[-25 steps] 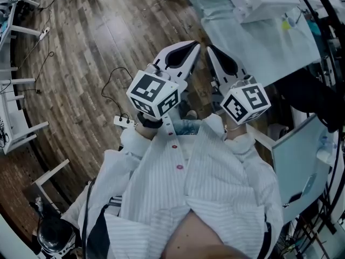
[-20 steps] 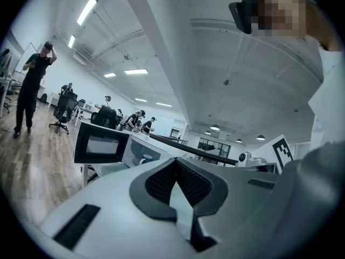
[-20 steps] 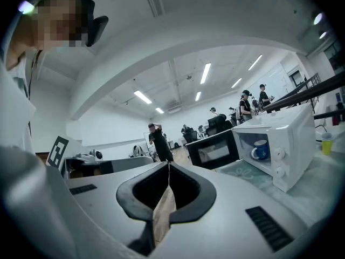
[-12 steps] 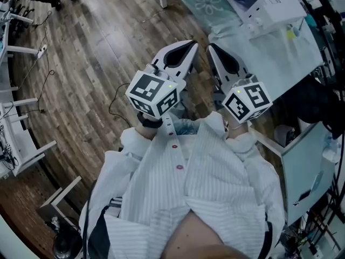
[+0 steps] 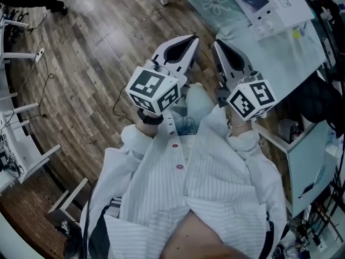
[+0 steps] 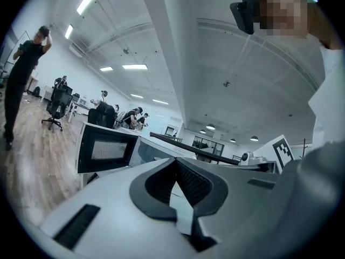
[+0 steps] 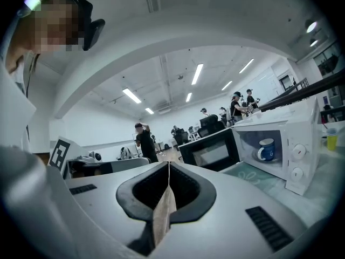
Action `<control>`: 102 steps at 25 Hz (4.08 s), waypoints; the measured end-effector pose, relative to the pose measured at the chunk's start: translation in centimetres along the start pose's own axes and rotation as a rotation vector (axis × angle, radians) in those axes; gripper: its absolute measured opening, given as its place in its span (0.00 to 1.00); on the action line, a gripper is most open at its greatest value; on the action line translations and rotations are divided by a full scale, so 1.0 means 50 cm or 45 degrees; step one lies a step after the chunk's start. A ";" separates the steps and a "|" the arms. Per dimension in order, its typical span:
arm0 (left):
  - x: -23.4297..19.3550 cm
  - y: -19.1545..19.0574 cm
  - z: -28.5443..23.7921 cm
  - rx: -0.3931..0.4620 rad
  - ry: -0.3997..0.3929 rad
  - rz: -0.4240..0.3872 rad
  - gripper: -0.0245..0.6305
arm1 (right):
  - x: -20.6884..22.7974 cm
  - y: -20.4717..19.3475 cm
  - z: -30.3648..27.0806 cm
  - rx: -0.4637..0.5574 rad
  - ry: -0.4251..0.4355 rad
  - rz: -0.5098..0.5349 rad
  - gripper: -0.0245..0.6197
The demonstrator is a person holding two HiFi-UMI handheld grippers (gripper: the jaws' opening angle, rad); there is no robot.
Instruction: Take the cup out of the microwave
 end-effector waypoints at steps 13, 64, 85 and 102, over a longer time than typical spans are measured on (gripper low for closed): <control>-0.104 -0.007 -0.085 -0.026 0.040 0.040 0.05 | 0.086 0.038 -0.109 -0.028 -0.025 -0.058 0.09; -0.311 0.109 -0.709 -0.055 -0.789 -0.053 0.05 | 0.366 0.324 -0.271 0.440 -0.634 -0.118 0.09; -0.319 0.057 -0.741 -0.138 -0.972 -0.057 0.05 | 0.390 0.274 -0.263 0.533 -0.819 -0.182 0.09; -0.299 -0.041 -0.797 -0.232 -1.023 -0.020 0.05 | 0.478 0.184 -0.270 0.480 -0.905 -0.288 0.09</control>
Point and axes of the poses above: the fingertips, and each gripper's own axes: z backward along the fingers, x to its right, y out of its top, the point moved 10 cm from there along z, backward along the fingers, and after that the axes turned 14 degrees about -z, right-handed, at the moved point
